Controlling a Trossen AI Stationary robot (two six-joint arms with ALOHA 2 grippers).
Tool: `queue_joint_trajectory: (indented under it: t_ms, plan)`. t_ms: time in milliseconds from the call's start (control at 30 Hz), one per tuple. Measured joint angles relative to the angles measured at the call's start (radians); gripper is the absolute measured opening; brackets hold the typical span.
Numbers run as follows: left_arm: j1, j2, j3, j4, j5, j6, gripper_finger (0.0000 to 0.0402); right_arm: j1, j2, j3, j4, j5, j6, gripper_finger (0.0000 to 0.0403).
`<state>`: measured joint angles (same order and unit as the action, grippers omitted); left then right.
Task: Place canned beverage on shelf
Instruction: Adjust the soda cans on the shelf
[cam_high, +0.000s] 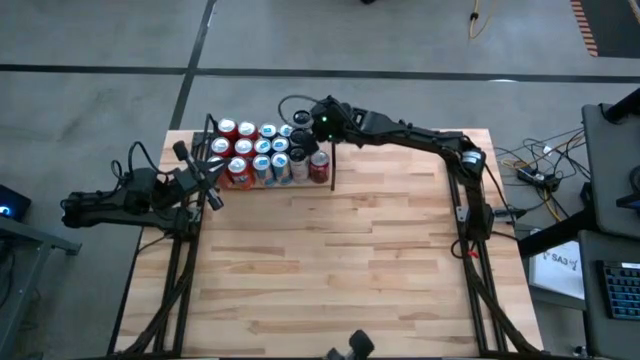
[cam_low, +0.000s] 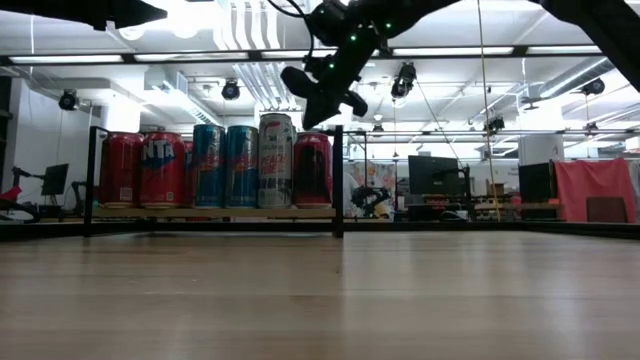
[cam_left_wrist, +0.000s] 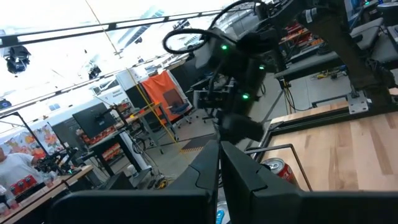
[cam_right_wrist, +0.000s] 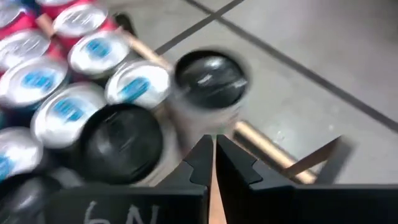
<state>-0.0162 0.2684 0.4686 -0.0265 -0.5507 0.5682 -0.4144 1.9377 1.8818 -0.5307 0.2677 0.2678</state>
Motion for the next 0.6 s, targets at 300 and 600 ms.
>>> queue_joint_trajectory:
  t_ms: [300, 600]
  plan:
    - [0.0, 0.0, 0.0, 0.0, 0.0, 0.001, 0.0, -0.058, 0.004, 0.008, 0.077, -0.014, -0.051, 0.0009]
    - [0.0, 0.0, 0.0, 0.0, 0.0, 0.011, 0.0, -0.06, 0.035, 0.007, 0.11, -0.041, -0.073, 0.0009]
